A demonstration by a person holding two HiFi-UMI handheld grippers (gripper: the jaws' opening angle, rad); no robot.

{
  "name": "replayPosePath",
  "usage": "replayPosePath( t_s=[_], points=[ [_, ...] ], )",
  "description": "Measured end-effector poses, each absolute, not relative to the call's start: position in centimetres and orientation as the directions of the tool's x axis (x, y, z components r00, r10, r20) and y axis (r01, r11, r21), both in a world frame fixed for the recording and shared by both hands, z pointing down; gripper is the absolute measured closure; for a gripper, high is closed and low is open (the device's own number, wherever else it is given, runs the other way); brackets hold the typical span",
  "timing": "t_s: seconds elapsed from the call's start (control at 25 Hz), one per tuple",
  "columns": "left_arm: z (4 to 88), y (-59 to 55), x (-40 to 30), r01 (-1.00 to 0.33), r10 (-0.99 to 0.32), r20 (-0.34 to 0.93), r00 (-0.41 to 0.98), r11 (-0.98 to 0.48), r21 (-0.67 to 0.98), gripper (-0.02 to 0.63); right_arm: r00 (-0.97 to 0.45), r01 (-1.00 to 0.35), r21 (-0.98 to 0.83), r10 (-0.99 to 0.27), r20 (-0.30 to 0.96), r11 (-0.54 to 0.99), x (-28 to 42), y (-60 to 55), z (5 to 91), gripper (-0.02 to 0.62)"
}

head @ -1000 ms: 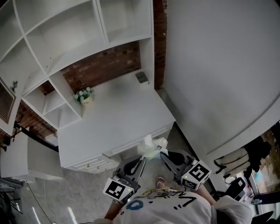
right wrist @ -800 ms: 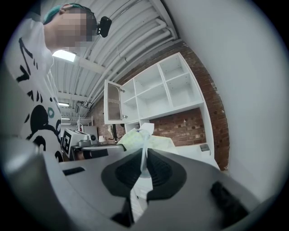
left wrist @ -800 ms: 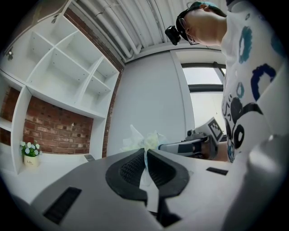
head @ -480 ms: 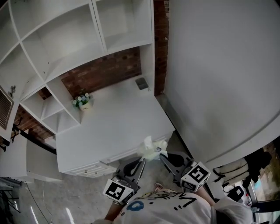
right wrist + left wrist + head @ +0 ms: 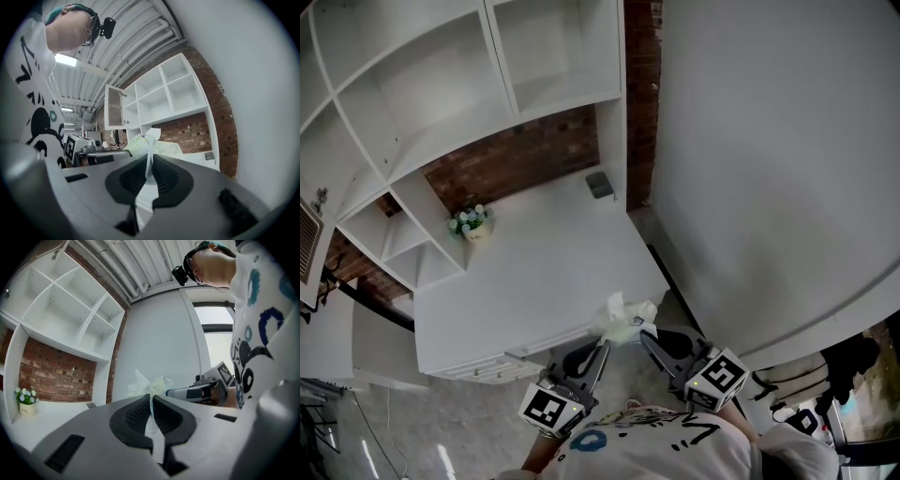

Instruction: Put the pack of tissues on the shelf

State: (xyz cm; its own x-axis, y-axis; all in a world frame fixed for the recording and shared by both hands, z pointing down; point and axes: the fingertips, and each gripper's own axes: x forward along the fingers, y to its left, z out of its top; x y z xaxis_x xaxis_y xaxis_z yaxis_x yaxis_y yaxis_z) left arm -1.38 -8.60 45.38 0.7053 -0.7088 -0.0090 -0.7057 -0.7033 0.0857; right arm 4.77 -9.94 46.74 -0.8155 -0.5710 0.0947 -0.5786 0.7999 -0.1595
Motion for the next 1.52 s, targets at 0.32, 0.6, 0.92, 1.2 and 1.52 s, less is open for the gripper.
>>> replayPosePath(
  t_s=[0.32,0.6,0.92,1.2,1.52],
  points=[
    [45.1,-10.5,1.0,-0.701,-0.703,-0.015,0.711,-0.710,0.065,0.589,-0.813,-0.581,-0.163,-0.579,0.068,0.797,6.9,-11.9,46.3,0.558],
    [45.0,-10.6,1.4,-0.719,-0.722,-0.029,0.692,-0.692,0.068,0.589,-0.828,-0.558,-0.162,-0.558,0.053,0.814,7.3,-12.5,46.2,0.558],
    [45.4,-11.3,-0.3,-0.724,-0.728,-0.030,0.684,-0.684,0.087,0.589,-0.834,-0.551,-0.161,-0.548,0.066,0.819,5.5,-13.4,46.7,0.558],
    [45.3,-14.1,-2.6,-0.708,-0.711,-0.025,0.702,-0.702,0.072,0.589,-0.821,-0.569,-0.165,-0.568,0.057,0.806,3.5,-15.8,46.6,0.558],
    [45.2,-17.8,-5.1,-0.708,-0.711,-0.024,0.702,-0.702,0.079,0.589,-0.829,-0.558,-0.162,-0.556,0.062,0.814,0.9,-19.8,46.5,0.558]
  ],
)
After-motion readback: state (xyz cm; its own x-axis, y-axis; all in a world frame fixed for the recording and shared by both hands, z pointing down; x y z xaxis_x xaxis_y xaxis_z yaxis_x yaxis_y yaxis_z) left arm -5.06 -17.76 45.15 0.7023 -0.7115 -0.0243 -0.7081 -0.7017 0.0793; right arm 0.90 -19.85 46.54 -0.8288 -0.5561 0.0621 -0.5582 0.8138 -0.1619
